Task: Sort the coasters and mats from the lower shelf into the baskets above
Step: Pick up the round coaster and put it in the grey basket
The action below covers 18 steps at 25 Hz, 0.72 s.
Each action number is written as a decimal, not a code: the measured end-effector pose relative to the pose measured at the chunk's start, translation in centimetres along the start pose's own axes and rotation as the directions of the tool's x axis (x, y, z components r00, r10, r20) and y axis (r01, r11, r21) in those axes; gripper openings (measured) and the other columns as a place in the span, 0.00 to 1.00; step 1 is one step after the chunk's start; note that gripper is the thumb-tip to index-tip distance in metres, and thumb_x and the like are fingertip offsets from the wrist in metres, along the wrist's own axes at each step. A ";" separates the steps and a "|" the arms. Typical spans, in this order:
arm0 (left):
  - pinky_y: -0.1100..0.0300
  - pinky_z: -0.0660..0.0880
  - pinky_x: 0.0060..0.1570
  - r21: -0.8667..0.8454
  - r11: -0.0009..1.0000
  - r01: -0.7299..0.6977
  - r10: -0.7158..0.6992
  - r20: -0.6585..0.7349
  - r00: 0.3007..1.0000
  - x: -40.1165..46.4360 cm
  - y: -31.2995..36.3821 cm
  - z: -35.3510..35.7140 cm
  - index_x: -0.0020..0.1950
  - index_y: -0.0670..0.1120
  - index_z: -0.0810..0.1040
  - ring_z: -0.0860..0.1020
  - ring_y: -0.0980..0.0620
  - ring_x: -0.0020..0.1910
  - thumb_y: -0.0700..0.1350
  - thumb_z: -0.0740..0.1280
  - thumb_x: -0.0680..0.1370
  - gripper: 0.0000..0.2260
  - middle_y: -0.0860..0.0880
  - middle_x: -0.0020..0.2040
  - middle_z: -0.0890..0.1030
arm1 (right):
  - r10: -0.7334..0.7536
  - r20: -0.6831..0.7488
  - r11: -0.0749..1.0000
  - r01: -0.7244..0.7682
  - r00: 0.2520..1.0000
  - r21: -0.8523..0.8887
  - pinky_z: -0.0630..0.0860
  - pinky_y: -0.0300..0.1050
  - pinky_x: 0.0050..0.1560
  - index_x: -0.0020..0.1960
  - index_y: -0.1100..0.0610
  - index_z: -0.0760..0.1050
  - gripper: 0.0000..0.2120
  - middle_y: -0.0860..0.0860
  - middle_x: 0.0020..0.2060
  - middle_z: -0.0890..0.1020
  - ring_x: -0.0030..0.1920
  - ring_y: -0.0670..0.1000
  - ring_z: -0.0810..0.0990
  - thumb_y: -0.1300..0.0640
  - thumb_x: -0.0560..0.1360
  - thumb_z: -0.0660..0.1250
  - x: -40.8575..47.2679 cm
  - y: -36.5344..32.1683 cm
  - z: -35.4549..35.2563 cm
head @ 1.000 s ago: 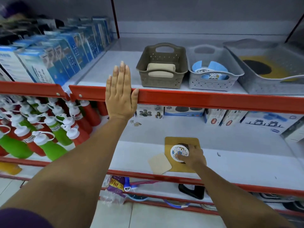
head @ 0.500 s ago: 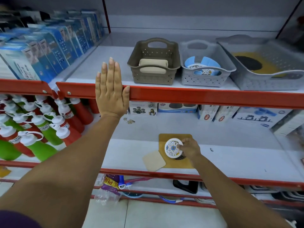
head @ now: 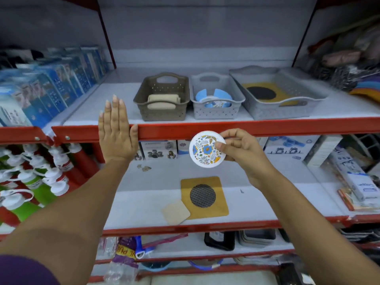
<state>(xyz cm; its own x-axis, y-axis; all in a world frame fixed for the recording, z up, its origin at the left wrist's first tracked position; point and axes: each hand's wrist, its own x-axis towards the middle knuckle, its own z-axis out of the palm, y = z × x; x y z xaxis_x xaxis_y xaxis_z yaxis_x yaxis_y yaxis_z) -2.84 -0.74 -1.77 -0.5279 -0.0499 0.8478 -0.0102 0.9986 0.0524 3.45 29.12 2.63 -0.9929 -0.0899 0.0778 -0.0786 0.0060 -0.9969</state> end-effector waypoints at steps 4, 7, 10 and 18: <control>0.57 0.40 0.76 -0.013 1.000 0.013 -0.012 0.029 1.000 0.0 0.0 -0.1 0.76 0.38 0.52 0.43 0.53 0.77 0.53 0.42 0.81 0.27 0.39 0.76 0.60 | -0.193 -0.008 0.981 0.193 0.981 0.007 0.79 0.36 0.33 0.51 0.59 0.74 0.10 0.48 0.32 0.85 0.33 0.44 0.84 0.66 0.72 0.70 2.2 -6.3 -0.6; 0.57 0.40 0.76 -0.009 1.000 0.004 -0.003 0.054 0.999 -0.1 0.0 -0.1 0.75 0.37 0.53 0.41 0.55 0.77 0.53 0.41 0.81 0.28 0.39 0.75 0.60 | -0.230 -0.103 0.973 0.225 0.968 -0.053 0.78 0.38 0.32 0.49 0.59 0.74 0.09 0.46 0.30 0.83 0.33 0.45 0.82 0.66 0.72 0.71 7.0 -8.6 -1.3; 0.57 0.40 0.76 -0.020 1.000 0.010 -0.009 0.061 0.998 -0.1 -0.1 0.0 0.75 0.37 0.54 0.42 0.54 0.77 0.54 0.42 0.81 0.28 0.40 0.75 0.61 | -0.201 -0.237 0.973 0.165 0.950 -0.163 0.78 0.51 0.45 0.43 0.57 0.74 0.09 0.51 0.36 0.80 0.43 0.54 0.80 0.67 0.71 0.71 12.9 -8.6 -2.2; 0.56 0.42 0.76 -0.018 0.999 -0.047 0.046 -0.058 0.997 -0.3 -0.8 1.1 0.77 0.45 0.45 0.44 0.53 0.77 0.54 0.42 0.81 0.26 0.53 0.78 0.41 | -0.054 -0.039 0.486 -0.008 0.998 -0.874 0.72 0.50 0.62 0.54 0.51 0.77 0.12 0.52 0.58 0.81 0.59 0.55 0.78 0.55 0.72 0.71 17.8 -8.2 -2.5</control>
<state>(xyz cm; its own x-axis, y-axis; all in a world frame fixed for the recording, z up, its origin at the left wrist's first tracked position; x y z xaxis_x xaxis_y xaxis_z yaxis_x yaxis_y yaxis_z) -3.60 -1.50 -2.65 -0.4777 -0.0047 0.8785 0.0304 0.9993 0.0219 -13.82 29.93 12.24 -0.9899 -0.0510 0.1323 -0.1083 0.8742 -0.4734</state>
